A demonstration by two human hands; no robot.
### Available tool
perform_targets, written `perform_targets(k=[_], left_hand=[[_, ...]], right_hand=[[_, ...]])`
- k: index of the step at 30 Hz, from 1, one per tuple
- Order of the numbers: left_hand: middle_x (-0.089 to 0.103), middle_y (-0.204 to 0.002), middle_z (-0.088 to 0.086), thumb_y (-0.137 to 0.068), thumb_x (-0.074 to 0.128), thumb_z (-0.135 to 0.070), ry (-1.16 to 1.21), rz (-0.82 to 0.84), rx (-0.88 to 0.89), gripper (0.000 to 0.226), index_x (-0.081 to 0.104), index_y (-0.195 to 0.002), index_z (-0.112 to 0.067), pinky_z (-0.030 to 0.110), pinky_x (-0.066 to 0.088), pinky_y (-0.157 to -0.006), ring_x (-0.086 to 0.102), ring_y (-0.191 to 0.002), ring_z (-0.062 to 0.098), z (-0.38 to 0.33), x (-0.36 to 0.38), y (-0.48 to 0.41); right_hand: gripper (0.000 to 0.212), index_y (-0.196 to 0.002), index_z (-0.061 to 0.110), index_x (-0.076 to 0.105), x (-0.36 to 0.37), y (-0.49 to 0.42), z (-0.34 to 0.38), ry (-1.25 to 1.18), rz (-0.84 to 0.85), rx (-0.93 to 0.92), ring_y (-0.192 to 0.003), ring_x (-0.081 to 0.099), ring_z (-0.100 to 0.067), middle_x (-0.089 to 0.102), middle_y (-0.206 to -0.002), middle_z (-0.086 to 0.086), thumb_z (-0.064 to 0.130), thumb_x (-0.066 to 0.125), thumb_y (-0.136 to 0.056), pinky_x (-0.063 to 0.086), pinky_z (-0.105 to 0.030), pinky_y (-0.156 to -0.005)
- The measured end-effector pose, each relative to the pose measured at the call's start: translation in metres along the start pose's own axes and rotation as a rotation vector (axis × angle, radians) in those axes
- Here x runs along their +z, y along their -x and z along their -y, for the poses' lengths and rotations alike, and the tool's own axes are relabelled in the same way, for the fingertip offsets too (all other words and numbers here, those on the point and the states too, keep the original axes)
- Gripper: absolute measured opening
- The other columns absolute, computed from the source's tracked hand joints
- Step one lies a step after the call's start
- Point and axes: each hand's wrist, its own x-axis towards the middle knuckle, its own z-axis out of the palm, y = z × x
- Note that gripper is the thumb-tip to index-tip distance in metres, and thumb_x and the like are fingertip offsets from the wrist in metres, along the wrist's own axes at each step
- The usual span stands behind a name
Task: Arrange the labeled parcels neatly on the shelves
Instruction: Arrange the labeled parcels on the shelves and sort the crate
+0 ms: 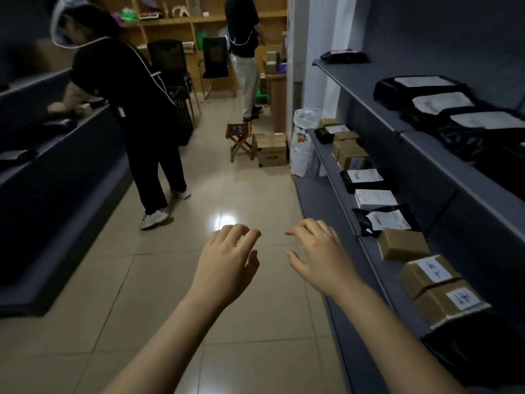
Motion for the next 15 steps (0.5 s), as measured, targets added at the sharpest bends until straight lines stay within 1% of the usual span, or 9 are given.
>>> perform_targets(k=[4,8,12,15], left_hand=[[0.059,-0.093,0.002,-0.075,0.07,-0.012,0.0,-0.007,-0.046,0.029,0.064,-0.103,-0.013,0.031,0.04,-0.069,0.055,-0.081,0.025,0.024,0.035,-0.064],[0.059,-0.093,0.002,-0.076,0.07,-0.012,0.008,0.001,-0.068,0.028,0.063,-0.103,-0.013,0.03,0.037,-0.069,0.055,-0.081,0.025,0.057,0.071,-0.116],[0.057,-0.093,0.001,-0.078,0.067,-0.015,0.029,0.004,-0.084,0.026,0.062,-0.103,-0.014,0.03,0.036,-0.069,0.055,-0.081,0.024,0.108,0.113,-0.172],[0.057,-0.093,0.0,-0.079,0.066,-0.018,0.033,0.005,-0.091,0.025,0.062,-0.104,-0.014,0.029,0.035,-0.069,0.054,-0.082,0.023,0.153,0.144,-0.221]], right_hand=[[0.032,-0.12,0.02,0.06,0.009,-0.072,-0.041,-0.019,0.031,-0.02,-0.111,0.048,-0.017,0.054,-0.114,0.004,0.023,0.063,-0.088,0.033,-0.028,-0.099],[0.032,-0.121,0.021,0.059,0.025,-0.138,-0.071,-0.043,0.057,-0.024,-0.113,0.047,-0.015,0.053,-0.116,0.005,0.023,0.061,-0.089,0.032,-0.028,-0.1],[0.032,-0.121,0.02,0.059,0.048,-0.216,-0.095,-0.035,0.073,-0.041,-0.113,0.046,-0.015,0.053,-0.117,0.005,0.024,0.061,-0.09,0.031,-0.026,-0.097],[0.032,-0.122,0.02,0.059,0.067,-0.281,-0.111,-0.028,0.058,-0.03,-0.113,0.046,-0.014,0.054,-0.118,0.005,0.024,0.062,-0.09,0.028,-0.022,-0.095]])
